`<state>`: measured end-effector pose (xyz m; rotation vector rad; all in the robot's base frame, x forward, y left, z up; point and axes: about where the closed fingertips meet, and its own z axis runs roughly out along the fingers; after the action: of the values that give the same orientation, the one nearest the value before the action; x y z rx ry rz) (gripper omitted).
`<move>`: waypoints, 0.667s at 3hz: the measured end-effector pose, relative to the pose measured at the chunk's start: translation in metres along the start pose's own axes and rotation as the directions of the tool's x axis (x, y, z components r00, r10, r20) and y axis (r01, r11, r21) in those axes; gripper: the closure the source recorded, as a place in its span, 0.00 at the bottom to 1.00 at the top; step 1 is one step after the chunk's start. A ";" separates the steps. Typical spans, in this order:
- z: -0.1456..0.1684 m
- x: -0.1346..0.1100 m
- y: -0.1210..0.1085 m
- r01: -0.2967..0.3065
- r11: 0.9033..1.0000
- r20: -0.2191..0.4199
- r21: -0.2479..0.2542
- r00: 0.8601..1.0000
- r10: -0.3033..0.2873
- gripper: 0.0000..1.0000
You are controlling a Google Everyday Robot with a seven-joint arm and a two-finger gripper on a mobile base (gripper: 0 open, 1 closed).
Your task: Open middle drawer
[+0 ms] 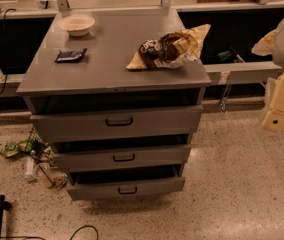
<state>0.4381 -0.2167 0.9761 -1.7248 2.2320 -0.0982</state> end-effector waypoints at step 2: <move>0.018 -0.001 -0.006 -0.003 1.000 0.028 0.008 1.000 0.003 0.00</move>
Offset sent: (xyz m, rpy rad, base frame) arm 0.0331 0.0049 -0.0523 0.0755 -0.0236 0.0089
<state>0.4490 -0.2146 0.9605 -1.7087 2.2113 -0.0818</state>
